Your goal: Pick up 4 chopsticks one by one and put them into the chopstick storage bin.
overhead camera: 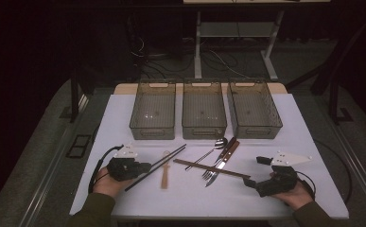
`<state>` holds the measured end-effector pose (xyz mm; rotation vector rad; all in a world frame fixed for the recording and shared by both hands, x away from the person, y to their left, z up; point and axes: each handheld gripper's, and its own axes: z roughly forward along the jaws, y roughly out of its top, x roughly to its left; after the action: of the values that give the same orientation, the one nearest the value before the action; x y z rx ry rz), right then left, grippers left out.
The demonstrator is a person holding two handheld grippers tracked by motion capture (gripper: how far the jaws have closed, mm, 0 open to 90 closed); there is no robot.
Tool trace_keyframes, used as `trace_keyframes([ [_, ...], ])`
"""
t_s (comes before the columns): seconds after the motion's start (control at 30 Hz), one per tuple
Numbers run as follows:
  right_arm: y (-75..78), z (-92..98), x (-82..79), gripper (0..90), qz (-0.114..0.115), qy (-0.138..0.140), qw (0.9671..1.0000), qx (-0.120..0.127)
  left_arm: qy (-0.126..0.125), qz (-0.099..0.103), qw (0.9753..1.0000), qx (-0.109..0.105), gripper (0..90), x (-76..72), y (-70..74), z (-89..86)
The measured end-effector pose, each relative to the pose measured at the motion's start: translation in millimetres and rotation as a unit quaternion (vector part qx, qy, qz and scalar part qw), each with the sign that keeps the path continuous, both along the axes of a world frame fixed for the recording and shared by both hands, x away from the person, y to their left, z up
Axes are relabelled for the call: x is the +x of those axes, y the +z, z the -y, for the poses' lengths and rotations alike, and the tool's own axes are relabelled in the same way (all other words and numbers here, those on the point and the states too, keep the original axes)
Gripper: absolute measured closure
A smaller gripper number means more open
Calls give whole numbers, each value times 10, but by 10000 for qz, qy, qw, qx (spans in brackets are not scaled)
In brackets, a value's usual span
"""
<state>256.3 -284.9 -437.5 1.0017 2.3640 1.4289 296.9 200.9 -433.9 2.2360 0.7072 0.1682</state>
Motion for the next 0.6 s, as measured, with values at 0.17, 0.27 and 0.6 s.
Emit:
trace_keyframes([
  [0.17, 7, 7, -4, 2, -7, -28, 10000, 28, -43, -8, 10000, 36, 854, -8, 25, 16],
  [0.27, 11, 7, -10, 2, 17, -15, 10000, 23, -41, -5, 10000, -4, 855, -16, 40, 18],
  [0.6, 32, -6, -19, 2, 62, 32, 9999, 76, -75, -44, 10000, 8, 855, -17, 89, 67],
])
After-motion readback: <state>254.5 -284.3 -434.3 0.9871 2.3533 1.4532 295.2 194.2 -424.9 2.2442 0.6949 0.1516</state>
